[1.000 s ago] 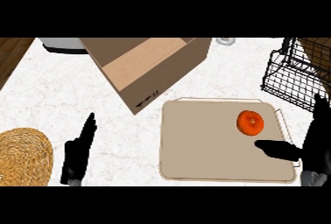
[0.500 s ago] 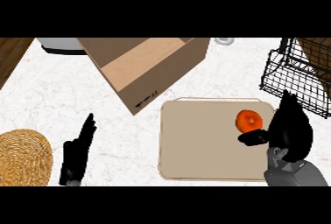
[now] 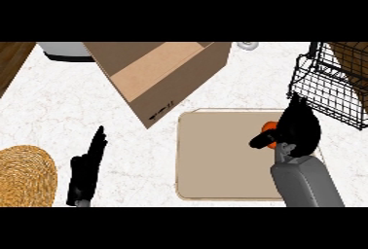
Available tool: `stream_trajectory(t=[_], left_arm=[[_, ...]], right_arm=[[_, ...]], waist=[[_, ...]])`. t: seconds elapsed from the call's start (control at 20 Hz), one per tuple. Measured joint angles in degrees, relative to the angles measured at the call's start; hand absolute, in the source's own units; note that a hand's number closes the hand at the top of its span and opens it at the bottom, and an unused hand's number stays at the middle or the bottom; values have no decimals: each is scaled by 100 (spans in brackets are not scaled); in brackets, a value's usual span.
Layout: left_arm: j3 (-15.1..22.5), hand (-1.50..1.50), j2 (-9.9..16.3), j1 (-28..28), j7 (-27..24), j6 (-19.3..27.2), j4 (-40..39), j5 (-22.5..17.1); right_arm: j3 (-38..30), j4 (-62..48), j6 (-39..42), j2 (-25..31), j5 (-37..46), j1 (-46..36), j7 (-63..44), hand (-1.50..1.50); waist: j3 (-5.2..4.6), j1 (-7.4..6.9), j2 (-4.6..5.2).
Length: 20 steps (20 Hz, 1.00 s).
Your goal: Pick the squash from the tray and place it in the tiered basket
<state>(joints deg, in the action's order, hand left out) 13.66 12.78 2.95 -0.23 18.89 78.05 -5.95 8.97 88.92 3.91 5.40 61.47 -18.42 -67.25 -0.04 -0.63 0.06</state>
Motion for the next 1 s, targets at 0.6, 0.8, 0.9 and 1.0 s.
stream_trajectory(t=[0.6,0.8,0.9,1.0], left_arm=[[-87,0,-22,13,10,-57,2,46],[-131,0,-53,30,-44,-83,-39,62],[-121,0,-80,19,4,-52,-13,104],[-129,0,-78,11,60,-65,38,115]], right_arm=[[-707,-594,656,-449,38,-285,46,-150],[-821,-722,721,-487,15,-313,72,-150],[-914,-873,729,-496,7,-406,66,-150],[-972,-1023,720,-503,-6,-415,83,-150]], waist=[[1,35,-9],[3,39,-10],[4,32,-8],[3,30,-8]])
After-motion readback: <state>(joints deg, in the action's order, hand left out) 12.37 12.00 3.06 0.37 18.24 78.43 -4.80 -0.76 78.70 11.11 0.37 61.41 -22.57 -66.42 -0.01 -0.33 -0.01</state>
